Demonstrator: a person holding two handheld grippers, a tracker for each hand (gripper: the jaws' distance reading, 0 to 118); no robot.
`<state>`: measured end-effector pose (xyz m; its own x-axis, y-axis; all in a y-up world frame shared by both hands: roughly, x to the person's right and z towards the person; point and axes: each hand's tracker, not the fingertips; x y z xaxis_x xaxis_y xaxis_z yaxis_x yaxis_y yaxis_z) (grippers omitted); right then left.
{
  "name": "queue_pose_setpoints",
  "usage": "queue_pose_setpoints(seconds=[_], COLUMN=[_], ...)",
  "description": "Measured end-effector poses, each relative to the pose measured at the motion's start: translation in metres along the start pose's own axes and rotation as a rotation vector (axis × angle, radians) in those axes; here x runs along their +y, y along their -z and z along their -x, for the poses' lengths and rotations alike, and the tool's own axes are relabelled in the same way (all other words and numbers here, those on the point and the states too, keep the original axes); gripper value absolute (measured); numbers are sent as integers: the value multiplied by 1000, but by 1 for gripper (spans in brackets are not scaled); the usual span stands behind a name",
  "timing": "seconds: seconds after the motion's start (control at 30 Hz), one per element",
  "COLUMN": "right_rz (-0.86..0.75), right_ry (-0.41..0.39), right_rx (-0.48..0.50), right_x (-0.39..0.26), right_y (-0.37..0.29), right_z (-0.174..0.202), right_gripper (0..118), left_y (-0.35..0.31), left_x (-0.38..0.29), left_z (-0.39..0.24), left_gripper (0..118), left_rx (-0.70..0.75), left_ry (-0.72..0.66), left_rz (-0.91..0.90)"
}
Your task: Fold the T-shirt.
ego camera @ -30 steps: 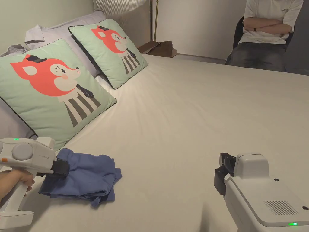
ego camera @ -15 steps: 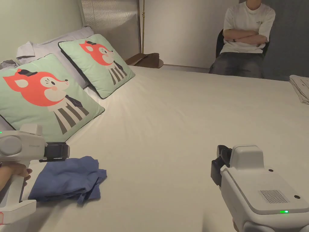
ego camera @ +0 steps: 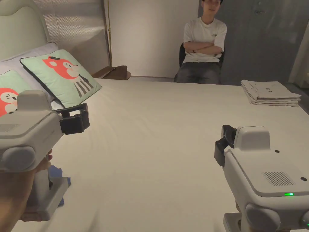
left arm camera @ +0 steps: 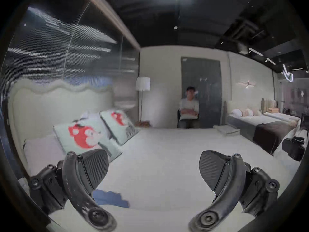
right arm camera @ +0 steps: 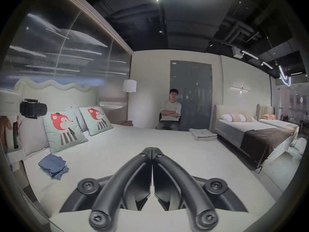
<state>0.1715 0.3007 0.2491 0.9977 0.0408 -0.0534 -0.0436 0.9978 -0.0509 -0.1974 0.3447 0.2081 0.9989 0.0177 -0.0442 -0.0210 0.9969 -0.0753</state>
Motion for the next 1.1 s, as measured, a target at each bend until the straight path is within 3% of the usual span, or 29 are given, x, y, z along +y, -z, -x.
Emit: queue_pose_setpoints(seconds=[0.43,0.5,0.57,0.6,1.1], right_rz=[-64,-66,-67,-67,-63], right_ry=[-22,-25,-22,-21,-25], right_rx=[-159,-174,-182,-184,-186], right_x=[3,1,0,-1,-3], right_y=[-38,-40,-42,-43,-39], right_z=[-66,-71,-73,-75,-72], right_gripper=[0,0,0,0,0], left_y=[-28,-30,-30,-29,-24], left_x=[-46,-52,-55,-56,-62], left_z=[-126,-133,-141,-141,-145], left_gripper=[104,65,15,3,0], left_rx=[-82,-97,-91,-97,-140], left_ry=[66,76,98,107,85], left_rz=[-162,-180,-182,-172,-122])
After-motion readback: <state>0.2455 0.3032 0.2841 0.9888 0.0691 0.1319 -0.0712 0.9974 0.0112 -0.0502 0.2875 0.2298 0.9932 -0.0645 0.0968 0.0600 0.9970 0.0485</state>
